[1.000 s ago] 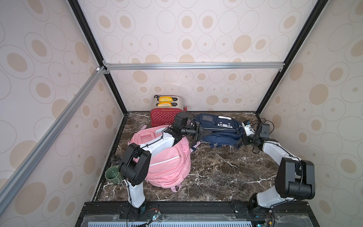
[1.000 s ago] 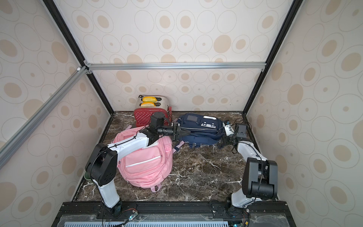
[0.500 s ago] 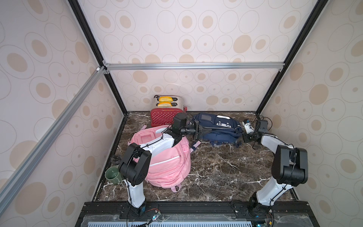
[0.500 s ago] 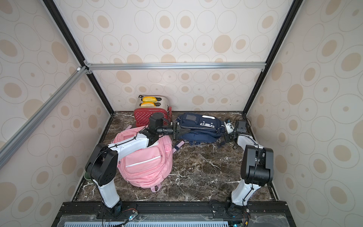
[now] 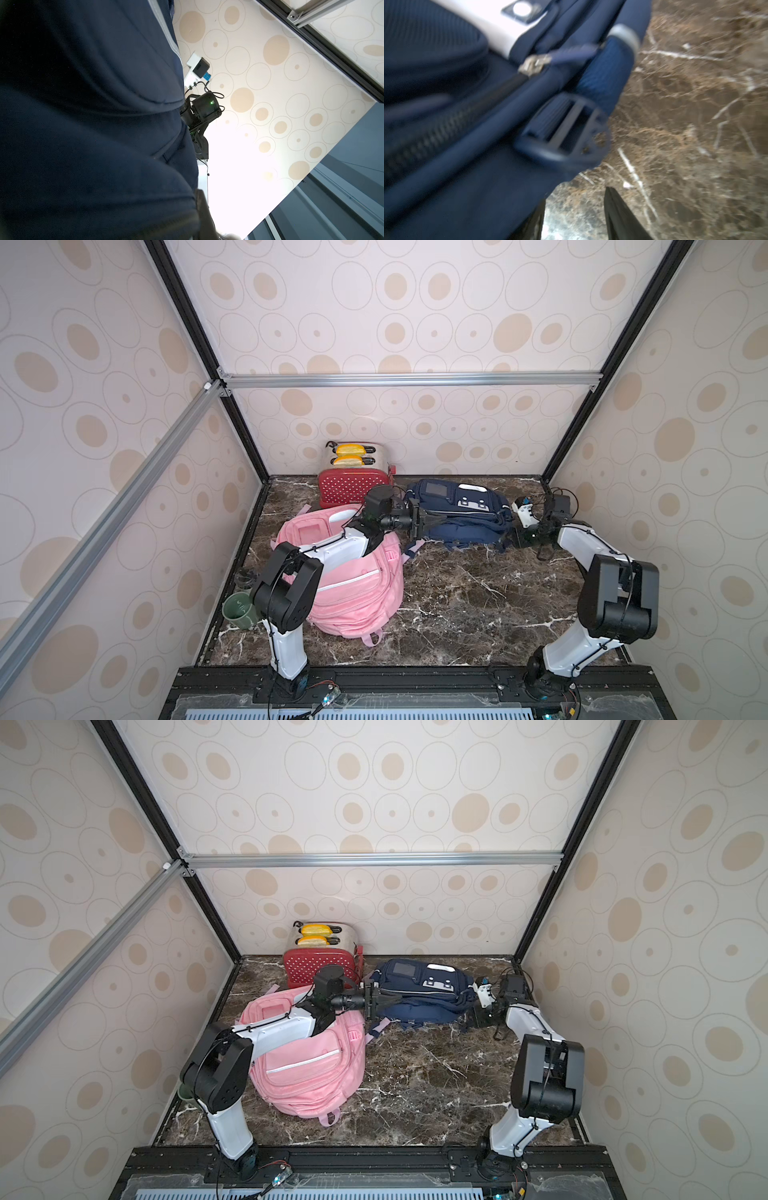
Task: Zip up the backpack
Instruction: Place the backpack at the center of the board.
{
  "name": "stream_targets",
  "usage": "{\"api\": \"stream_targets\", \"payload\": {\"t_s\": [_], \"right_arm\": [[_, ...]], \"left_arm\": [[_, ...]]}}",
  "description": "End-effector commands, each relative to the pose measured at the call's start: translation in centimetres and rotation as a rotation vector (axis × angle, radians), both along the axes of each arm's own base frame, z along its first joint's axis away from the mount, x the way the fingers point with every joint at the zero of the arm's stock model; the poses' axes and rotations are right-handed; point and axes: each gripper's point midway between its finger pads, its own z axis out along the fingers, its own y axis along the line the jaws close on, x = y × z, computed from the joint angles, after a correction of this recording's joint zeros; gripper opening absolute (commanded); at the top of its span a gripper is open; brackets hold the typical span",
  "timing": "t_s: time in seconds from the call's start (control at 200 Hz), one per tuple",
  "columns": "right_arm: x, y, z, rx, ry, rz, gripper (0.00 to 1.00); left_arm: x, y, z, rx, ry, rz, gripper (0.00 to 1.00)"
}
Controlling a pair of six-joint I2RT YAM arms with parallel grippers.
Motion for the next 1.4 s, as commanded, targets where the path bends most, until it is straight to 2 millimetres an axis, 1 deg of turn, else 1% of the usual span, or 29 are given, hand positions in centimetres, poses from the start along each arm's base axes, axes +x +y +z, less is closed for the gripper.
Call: {"api": "stream_targets", "payload": {"t_s": [0.0,0.055,0.115,0.21,0.26,0.31,0.401,0.471,0.536,0.541,0.606,0.636,0.686,0.746,0.801,0.886,0.976,1.082,1.127,1.252,1.392], "right_arm": [[-2.0,1.2,1.2,0.106,0.008,0.064,0.51],[-2.2,0.5,1.1,0.084,0.035,0.031,0.52],[-2.3,-0.5,1.0,0.053,0.065,-0.021,0.53],[-2.6,-3.0,1.3,-0.014,0.119,-0.168,0.54],[-3.0,-3.9,1.4,-0.040,0.160,-0.217,0.54],[-3.3,-3.7,1.3,-0.033,0.199,-0.217,0.54],[-3.9,-3.2,1.0,-0.005,0.267,-0.209,0.54],[-3.9,-2.9,0.6,0.018,0.279,-0.216,0.54],[-3.7,-3.0,0.2,0.029,0.270,-0.235,0.54],[-3.7,-3.0,0.2,0.028,0.268,-0.236,0.54],[-3.4,-3.3,-0.4,0.034,0.267,-0.265,0.55],[-3.2,-3.2,-0.5,0.054,0.277,-0.273,0.55],[-2.8,-2.4,-0.8,0.113,0.313,-0.267,0.56],[-2.4,-0.9,-0.8,0.210,0.375,-0.254,0.54],[-2.1,0.0,-1.0,0.280,0.419,-0.254,0.57],[-2.0,0.9,-0.8,0.350,0.425,-0.269,0.57],[-2.3,2.0,-0.8,0.428,0.436,-0.267,0.56],[-2.8,2.8,-1.8,0.468,0.494,-0.273,0.52],[-2.9,3.2,-2.3,0.473,0.515,-0.270,0.52],[-2.5,3.0,-3.6,0.443,0.536,-0.301,0.52],[-1.9,2.4,-4.9,0.414,0.569,-0.318,0.49]], "left_arm": [[-0.6,0.1,3.9,-0.076,-0.120,-0.044,0.00],[-1.0,0.2,2.2,-0.035,-0.109,-0.065,0.10],[-1.7,0.4,-0.3,0.033,-0.102,-0.095,0.18],[-3.6,1.1,-5.2,0.165,-0.070,-0.179,0.27],[-4.4,1.5,-7.4,0.213,-0.048,-0.228,0.31],[-5.0,1.6,-9.1,0.236,-0.033,-0.268,0.33],[-6.1,2.3,-12.1,0.302,-0.003,-0.332,0.34],[-6.8,2.8,-13.5,0.364,-0.005,-0.390,0.34],[-7.1,3.3,-13.9,0.424,-0.035,-0.446,0.34],[-7.2,3.4,-14.2,0.435,-0.031,-0.451,0.34],[-7.3,4.1,-14.4,0.511,-0.045,-0.499,0.35],[-7.4,4.5,-14.8,0.547,-0.053,-0.523,0.35],[-7.1,4.8,-15.2,0.588,-0.064,-0.542,0.35],[-6.8,5.1,-15.6,0.626,-0.071,-0.554,0.35],[-6.3,5.1,-15.4,0.651,-0.099,-0.552,0.36],[-5.6,5.0,-14.6,0.657,-0.128,-0.539,0.36],[-5.1,5.3,-13.9,0.675,-0.146,-0.532,0.35],[-4.4,6.1,-13.5,0.714,-0.166,-0.524,0.35],[-3.9,6.6,-13.6,0.731,-0.165,-0.515,0.35],[-3.0,8.2,-13.6,0.758,-0.157,-0.502,0.35],[-2.2,9.6,-13.2,0.777,-0.168,-0.469,0.35]]}}
